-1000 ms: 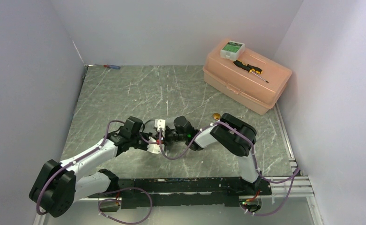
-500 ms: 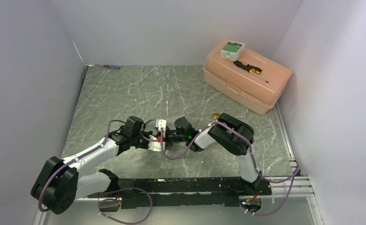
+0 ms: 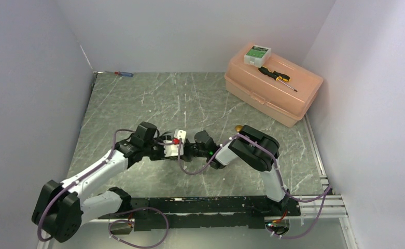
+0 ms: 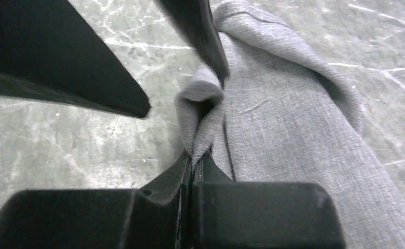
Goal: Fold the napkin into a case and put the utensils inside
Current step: Pick up the 2/3-rectangle-folded napkin at the center of the board, then fold the 2/3-rectangle-folded napkin at the center of the board.
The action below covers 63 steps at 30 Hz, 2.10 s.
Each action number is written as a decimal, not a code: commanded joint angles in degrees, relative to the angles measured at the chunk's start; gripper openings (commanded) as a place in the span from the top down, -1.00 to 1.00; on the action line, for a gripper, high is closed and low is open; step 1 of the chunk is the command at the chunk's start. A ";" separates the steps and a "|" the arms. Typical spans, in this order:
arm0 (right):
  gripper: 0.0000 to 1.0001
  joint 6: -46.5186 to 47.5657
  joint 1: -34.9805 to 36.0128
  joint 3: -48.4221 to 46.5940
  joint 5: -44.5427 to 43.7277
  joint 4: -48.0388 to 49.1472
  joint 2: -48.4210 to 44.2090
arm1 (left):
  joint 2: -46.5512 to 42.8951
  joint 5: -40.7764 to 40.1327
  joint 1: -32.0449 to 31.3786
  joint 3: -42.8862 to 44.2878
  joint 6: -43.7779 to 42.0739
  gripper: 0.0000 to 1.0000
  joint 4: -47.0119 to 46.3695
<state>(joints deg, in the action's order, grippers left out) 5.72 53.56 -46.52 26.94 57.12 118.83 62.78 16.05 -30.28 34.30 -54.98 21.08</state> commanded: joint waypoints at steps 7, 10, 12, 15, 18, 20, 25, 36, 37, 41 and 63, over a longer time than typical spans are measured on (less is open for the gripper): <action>1.00 -2.53 0.05 1.23 1.10 3.24 -1.47 | -0.35 1.20 11.79 8.37 18.36 -0.86 0.98; 1.00 -3.30 0.10 1.23 1.86 3.35 -1.45 | 6.13 4.23 14.32 12.95 21.57 -0.88 1.91; 1.00 -3.60 0.03 1.19 2.04 3.35 -1.70 | 10.63 6.00 14.48 15.62 22.16 -0.87 2.82; 1.00 -3.73 -0.03 1.23 2.17 2.95 -2.17 | 14.43 6.66 14.55 16.52 21.19 -0.87 1.03; 1.00 -4.42 0.01 1.05 2.50 2.89 -2.36 | 15.71 6.78 14.84 15.06 20.14 -0.70 -1.17; 1.00 -5.40 -0.20 0.87 2.91 3.23 -2.50 | 16.44 7.11 15.19 14.63 19.46 -0.47 -0.60; 1.00 -8.80 -1.07 -0.29 5.01 2.79 -2.14 | 17.64 5.87 15.34 12.28 17.74 -0.22 -2.77; 1.00 -15.18 -3.81 -3.99 11.37 -0.87 -2.46 | 19.80 3.75 15.39 9.95 15.66 0.07 -7.52; 1.00 -15.20 -3.87 -4.53 12.26 -1.82 -2.24 | 19.90 3.56 15.42 9.91 15.50 0.20 -7.73; 1.00 -16.59 -4.20 -6.50 14.80 -5.59 -1.22 | 19.67 4.77 15.47 10.21 15.88 0.64 -7.23; 1.00 -32.80 -11.02 -19.15 25.41 -25.27 4.57 | 14.34 9.35 15.52 8.33 19.94 0.95 -6.05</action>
<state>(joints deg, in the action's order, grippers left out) -23.11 44.31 -64.07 50.09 32.03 123.44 79.55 22.96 -14.59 43.75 -36.27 15.51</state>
